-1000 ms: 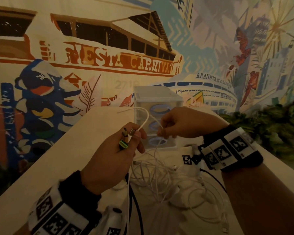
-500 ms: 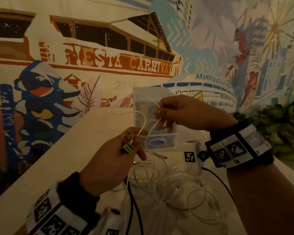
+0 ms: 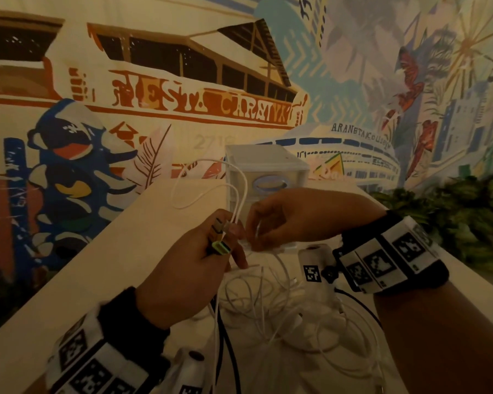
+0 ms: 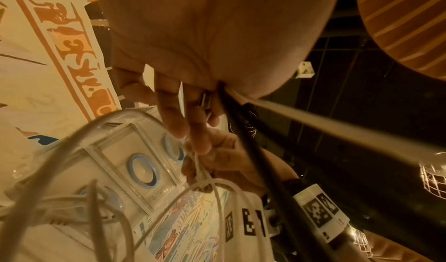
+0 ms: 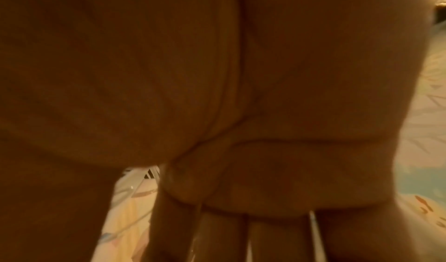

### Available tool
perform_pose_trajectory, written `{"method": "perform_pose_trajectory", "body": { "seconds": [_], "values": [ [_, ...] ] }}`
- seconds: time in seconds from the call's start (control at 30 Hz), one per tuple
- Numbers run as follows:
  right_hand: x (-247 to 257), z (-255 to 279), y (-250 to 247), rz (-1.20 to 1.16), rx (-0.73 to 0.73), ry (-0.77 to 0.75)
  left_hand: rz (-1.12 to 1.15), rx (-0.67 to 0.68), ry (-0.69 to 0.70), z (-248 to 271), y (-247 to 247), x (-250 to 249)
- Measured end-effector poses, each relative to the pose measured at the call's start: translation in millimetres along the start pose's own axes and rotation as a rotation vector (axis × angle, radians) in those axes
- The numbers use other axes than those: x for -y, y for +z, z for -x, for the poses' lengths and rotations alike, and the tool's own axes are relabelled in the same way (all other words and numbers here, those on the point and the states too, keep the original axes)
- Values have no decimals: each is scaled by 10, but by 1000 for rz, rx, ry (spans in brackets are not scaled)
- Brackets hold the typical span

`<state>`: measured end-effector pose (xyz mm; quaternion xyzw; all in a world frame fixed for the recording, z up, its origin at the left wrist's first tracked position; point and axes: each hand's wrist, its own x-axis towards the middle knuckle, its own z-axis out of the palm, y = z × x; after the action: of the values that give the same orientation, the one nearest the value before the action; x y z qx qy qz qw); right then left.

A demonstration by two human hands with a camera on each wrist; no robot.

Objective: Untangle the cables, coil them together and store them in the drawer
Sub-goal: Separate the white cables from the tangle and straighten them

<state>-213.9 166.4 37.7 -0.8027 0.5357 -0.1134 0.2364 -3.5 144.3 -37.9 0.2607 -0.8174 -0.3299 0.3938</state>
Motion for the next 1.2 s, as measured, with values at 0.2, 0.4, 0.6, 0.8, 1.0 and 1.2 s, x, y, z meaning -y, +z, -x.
{"method": "perform_pose_trajectory", "body": {
  "seconds": [0.2,0.4,0.6,0.8,1.0,1.2],
  "values": [
    [-9,32,-15,57,60,120,-21,-32,-6,4,-6,12],
    [-131,66,-82,124,-42,223,66,-76,-32,-7,-1,-54],
    [-106,110,-134,207,-182,185,105,-94,-9,-22,17,-49],
    [238,162,-86,94,-208,-40,53,-143,83,-38,-48,-176],
    [435,292,-68,104,-273,-128,14,-185,121,59,-134,-384],
    [607,593,27,34,-206,-93,-54,-173,107,197,-231,-502]
  ]
}}
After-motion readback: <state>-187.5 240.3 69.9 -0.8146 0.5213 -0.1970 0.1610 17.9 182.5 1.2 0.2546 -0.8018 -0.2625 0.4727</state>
